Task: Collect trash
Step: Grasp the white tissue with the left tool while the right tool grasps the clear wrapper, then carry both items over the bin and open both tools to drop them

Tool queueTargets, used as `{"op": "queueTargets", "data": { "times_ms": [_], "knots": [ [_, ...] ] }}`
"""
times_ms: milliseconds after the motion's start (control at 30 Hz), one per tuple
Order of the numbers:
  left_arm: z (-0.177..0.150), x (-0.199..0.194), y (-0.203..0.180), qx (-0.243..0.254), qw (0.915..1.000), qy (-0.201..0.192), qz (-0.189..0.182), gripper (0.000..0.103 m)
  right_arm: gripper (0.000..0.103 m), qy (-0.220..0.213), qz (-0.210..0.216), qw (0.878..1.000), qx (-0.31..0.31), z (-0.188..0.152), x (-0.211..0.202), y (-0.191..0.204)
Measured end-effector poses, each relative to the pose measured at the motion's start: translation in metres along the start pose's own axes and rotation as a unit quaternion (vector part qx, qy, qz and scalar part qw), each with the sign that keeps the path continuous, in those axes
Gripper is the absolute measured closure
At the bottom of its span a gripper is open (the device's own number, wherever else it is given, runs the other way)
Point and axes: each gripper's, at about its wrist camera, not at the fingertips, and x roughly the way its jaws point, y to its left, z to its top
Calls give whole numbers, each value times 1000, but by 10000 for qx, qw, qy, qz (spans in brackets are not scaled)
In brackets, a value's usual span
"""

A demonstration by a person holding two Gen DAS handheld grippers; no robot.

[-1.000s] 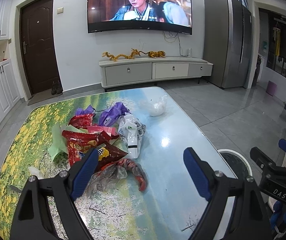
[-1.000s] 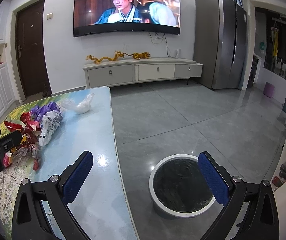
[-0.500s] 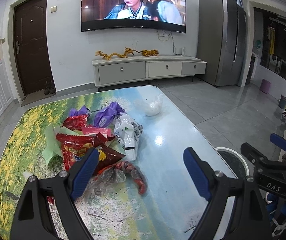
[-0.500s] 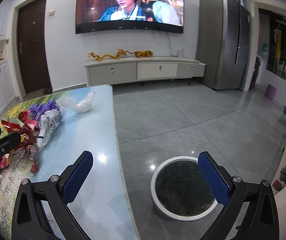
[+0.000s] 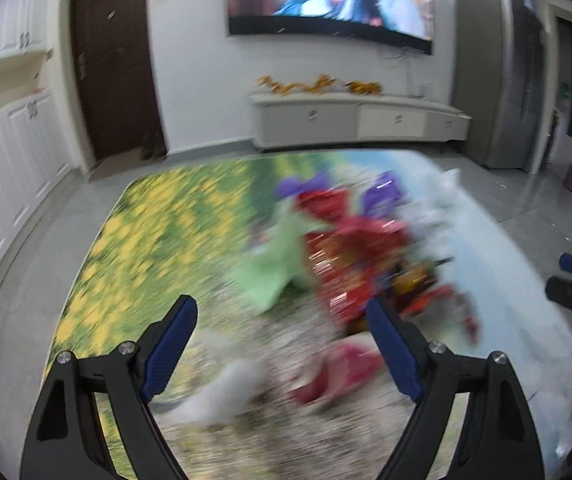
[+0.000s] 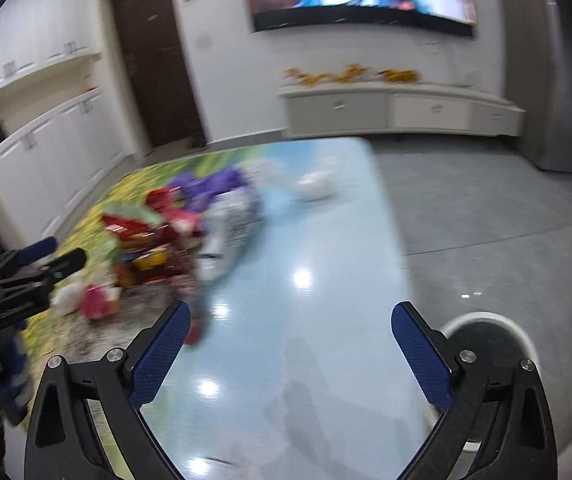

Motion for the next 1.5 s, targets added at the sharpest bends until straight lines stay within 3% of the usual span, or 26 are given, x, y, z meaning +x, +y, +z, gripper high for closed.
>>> {"op": "queueTargets", "data": {
  "times_ms": [100,167,233,400,533,600,667,733,833,1000,1167,1300,1500],
  "knots": [
    [-13,7,26,-148,9996,211,62,17,7,162,389,9987,-297,3,14,25],
    [-21,11,36,-254,9990,358,5,24,12,293,567,9966,-521,5,26,40],
    [-26,16,42,-323,9983,471,-87,27,19,449,724,9936,-736,7,41,57],
    [-33,23,37,-206,9972,635,-347,37,25,795,857,9874,-1070,8,73,73],
    [-34,30,30,-141,9954,810,-496,58,33,1031,927,9842,-1102,6,91,73],
    [-35,30,29,-126,9954,807,-498,63,38,1092,900,9833,-1145,6,98,73],
    [-36,28,27,-107,9954,822,-489,70,50,1086,901,9827,-1201,7,93,70],
    [-37,27,28,-117,9954,829,-475,75,80,1105,922,9817,-1250,7,91,70],
    [-39,19,28,-155,9961,756,-432,78,89,1041,925,9820,-1274,4,82,69],
    [-35,0,30,-209,9977,573,-301,80,91,789,1024,9820,-1376,-5,57,72],
    [-18,-19,17,-115,9985,351,-401,80,91,452,1032,9856,-1260,-4,31,68],
    [3,-27,-16,83,9969,245,-742,81,91,190,873,9907,-1027,0,9,46],
    [39,-26,-103,621,9876,223,-1427,81,91,-21,248,9992,-312,-3,-21,-32]
  ]
}}
